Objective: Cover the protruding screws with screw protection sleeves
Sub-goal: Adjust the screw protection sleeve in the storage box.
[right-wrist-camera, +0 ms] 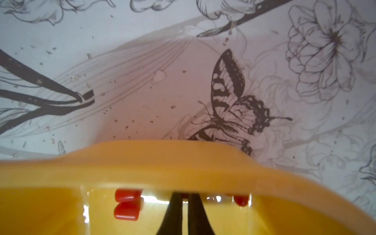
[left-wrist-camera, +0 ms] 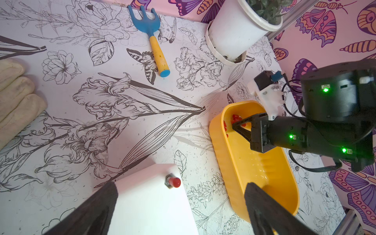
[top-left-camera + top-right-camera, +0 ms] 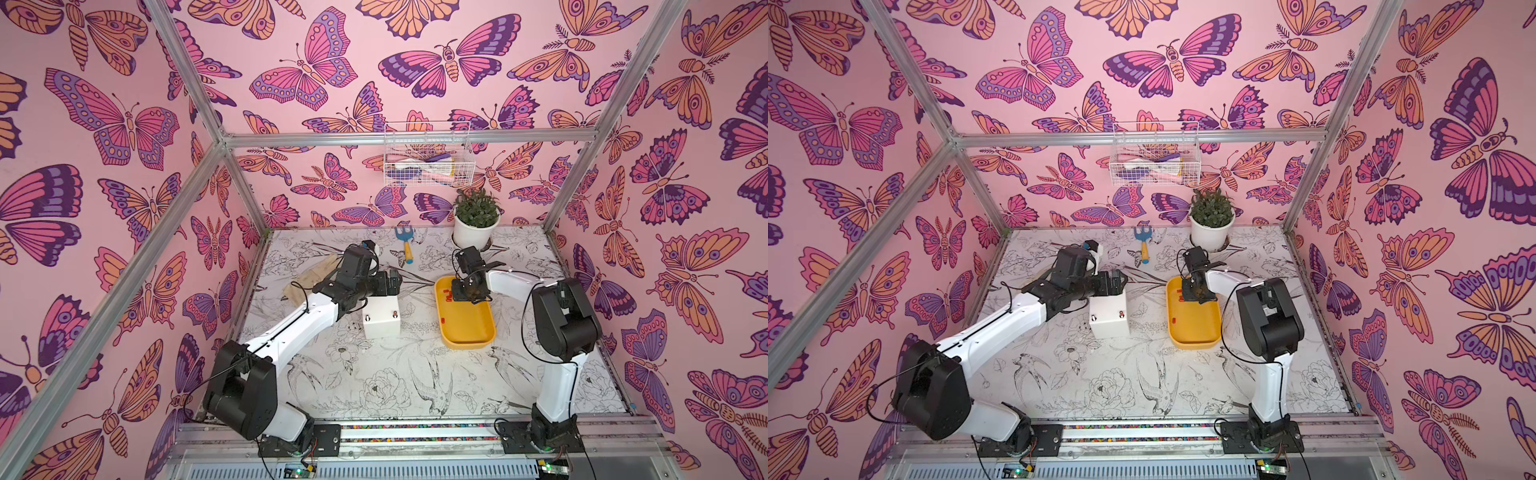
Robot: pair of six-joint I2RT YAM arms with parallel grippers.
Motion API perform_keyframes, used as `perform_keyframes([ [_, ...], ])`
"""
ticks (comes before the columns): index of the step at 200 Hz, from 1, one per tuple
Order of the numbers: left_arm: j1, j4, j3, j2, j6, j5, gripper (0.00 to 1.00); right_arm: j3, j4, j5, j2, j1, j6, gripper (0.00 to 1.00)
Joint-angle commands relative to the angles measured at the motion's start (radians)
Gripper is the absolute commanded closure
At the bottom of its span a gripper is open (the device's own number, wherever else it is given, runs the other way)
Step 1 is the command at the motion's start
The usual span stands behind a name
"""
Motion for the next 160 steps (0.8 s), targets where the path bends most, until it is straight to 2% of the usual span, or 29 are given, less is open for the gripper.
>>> perform_keyframes([
  [1,-0.005,0.021,-0.02,-0.021,-0.007,-0.01,0.0,-0.024,-0.046,-0.011,-0.062,0.01,-0.005,0.91],
  [103,0.015,0.071,-0.094,-0.069,-0.016,0.004,0.0,-0.104,-0.185,-0.024,-0.232,0.068,0.029,0.9],
  [160,0.024,0.073,-0.105,-0.078,-0.019,0.007,0.0,-0.169,-0.197,-0.043,-0.232,0.07,0.04,0.89],
])
